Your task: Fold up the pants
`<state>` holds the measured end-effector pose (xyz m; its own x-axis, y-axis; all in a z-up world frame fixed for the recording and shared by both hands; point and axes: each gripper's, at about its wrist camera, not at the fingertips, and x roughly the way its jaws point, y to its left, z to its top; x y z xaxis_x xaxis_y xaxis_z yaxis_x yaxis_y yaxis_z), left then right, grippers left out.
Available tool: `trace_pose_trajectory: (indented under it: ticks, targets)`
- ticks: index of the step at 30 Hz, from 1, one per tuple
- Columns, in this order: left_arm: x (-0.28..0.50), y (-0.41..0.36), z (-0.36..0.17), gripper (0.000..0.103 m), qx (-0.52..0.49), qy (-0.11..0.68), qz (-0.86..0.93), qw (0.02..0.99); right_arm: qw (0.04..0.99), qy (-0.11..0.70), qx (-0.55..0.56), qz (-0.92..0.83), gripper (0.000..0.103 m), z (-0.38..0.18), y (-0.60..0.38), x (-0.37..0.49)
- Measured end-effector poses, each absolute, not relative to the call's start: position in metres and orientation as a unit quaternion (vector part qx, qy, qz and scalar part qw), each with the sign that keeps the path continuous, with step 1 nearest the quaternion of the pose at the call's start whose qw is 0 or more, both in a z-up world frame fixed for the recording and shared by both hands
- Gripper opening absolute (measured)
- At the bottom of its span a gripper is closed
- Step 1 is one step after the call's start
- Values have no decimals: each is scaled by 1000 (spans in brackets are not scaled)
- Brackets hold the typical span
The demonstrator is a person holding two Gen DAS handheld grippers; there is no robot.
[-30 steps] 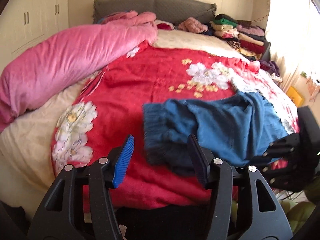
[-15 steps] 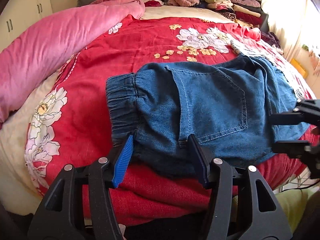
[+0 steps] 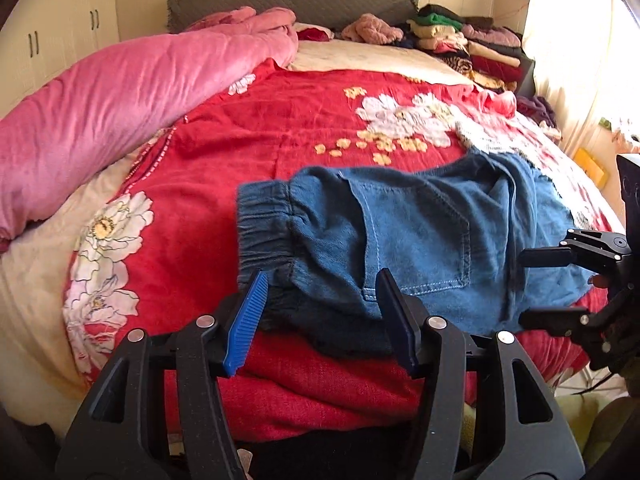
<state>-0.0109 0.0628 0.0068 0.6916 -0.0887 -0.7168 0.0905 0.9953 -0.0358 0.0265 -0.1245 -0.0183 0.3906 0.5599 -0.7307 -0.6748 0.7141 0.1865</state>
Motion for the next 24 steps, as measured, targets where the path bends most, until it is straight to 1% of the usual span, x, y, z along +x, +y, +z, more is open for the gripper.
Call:
trace_pose_trajectory:
  ticks: [2,4,11,17,24]
  targets:
    - [-14,66,13,56,-5,382,-46,923,839,401,-63,362,78,-12,-131,27]
    - [-17,67,19,59,-9,375,-45,926,850,391,-62,348,82,-5,-138,28]
    - [-17,60,26,68,-14,371,-56,927,882,362,-57,296,90,16,-167,42]
    - [-13,34,33,72,-6,367,-90,926,904,345,-33,251,90,32,-198,58]
    - [8,-17,33,73,2,381,-155,911,913,354,-9,204,90,47,-231,90]
